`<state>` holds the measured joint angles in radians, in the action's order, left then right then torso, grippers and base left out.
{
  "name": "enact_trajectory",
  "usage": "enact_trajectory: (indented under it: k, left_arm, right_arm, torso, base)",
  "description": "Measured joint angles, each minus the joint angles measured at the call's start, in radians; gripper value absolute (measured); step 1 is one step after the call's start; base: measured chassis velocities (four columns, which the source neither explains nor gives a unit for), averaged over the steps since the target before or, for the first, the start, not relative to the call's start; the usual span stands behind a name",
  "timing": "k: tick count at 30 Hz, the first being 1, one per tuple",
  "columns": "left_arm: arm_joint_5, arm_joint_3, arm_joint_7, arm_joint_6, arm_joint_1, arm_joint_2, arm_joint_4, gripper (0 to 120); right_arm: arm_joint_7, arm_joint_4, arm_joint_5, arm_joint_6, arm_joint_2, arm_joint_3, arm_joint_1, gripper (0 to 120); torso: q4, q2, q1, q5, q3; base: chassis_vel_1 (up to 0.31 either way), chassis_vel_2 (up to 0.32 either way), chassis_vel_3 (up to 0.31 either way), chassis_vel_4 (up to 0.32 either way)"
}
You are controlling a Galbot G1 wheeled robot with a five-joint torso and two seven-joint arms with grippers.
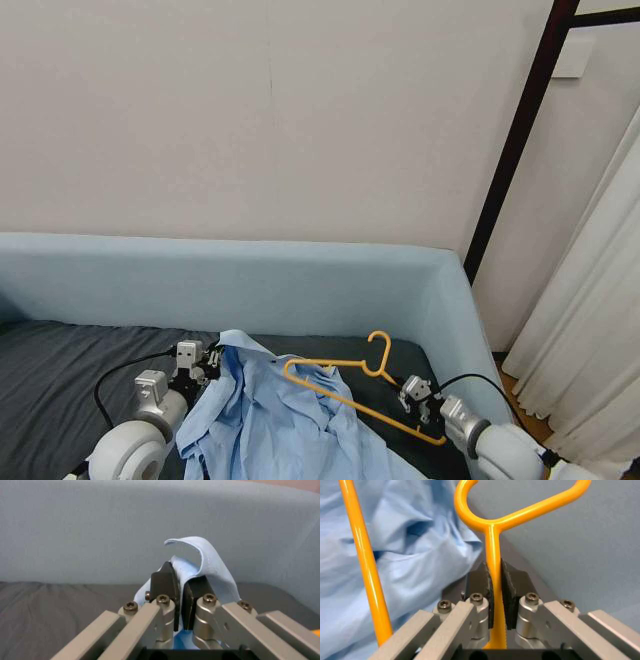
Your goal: Pick up the clothes from the sofa and hang them on the clothes hanger.
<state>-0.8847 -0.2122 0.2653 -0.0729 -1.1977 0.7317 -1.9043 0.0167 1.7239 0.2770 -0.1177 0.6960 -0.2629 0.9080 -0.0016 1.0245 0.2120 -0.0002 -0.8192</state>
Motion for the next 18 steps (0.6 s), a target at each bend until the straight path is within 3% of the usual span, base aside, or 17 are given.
enact_trajectory:
  k: [8,18]
  left_arm:
    - [0.018,0.008,0.006,-0.01,-0.024,0.005,-0.027,0]
    - [0.017,0.001,0.016,-0.025,-0.047,-0.003,-0.075,0]
  right_arm:
    - [-0.025,0.051,-0.024,-0.036,0.018,-0.046,-0.002,4]
    - [-0.068,0.012,-0.015,-0.105,0.098,-0.168,-0.123,4]
  torso:
    - [0.0001,0.0,0.0,-0.0001,0.0]
    - [0.0002,0.0,0.0,0.0,0.0]
  base:
    - [0.0,0.0,0.0,0.0]
    - [0.0,0.0,0.0,0.0]
